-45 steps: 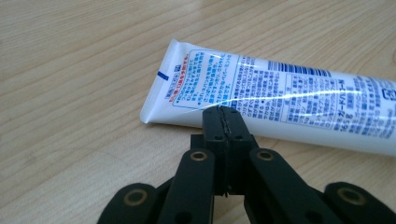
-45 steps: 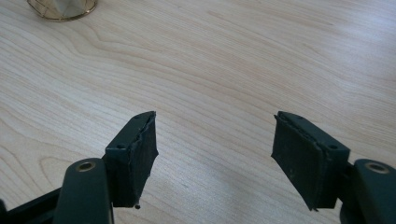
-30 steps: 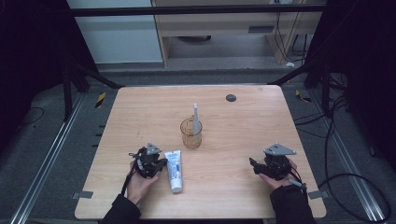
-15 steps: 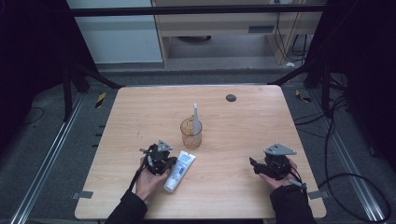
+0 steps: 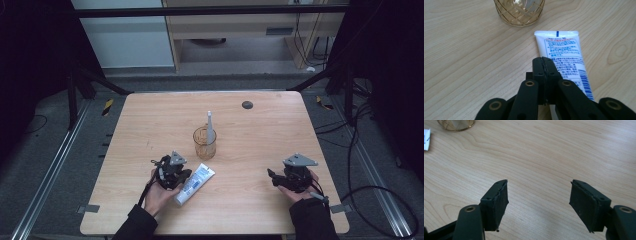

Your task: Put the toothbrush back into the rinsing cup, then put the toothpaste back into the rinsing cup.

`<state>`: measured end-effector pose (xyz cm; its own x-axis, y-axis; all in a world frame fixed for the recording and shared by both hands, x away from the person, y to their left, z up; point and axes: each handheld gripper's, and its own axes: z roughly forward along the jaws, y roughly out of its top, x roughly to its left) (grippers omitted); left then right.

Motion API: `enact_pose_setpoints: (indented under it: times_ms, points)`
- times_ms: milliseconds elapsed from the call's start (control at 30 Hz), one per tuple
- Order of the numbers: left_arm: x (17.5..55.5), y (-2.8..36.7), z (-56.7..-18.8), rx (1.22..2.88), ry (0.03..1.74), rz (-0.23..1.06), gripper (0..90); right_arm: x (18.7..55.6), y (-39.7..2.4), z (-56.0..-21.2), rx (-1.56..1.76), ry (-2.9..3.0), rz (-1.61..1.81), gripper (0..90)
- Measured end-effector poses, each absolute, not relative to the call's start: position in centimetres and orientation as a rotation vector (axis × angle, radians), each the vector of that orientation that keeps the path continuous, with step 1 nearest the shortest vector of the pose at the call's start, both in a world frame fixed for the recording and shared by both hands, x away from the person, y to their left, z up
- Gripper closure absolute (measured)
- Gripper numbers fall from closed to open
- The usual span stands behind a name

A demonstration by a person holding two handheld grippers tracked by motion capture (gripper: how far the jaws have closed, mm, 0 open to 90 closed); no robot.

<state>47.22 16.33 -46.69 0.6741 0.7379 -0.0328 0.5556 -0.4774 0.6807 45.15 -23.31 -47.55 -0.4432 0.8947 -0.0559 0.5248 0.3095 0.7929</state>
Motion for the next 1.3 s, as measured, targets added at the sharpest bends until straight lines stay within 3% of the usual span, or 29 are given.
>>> enact_pose_setpoints:
  times_ms: [333, 700, 1300]
  points:
    - [46.1, 17.8, -44.0, 2.186, 0.956, 0.361, 68.4, 45.2, -23.9, -47.4, 1.276, 2.063, 0.984, 30.7]
    - [45.4, 15.9, -43.8, 2.280, 0.930, 0.344, 44.3, 45.3, -24.2, -47.3, 1.285, 2.057, 0.979, 30.3]
    - [45.8, 13.4, -44.0, 2.393, 0.909, 0.309, 34.8, 45.5, -24.5, -47.3, 1.289, 2.061, 0.983, 30.2]
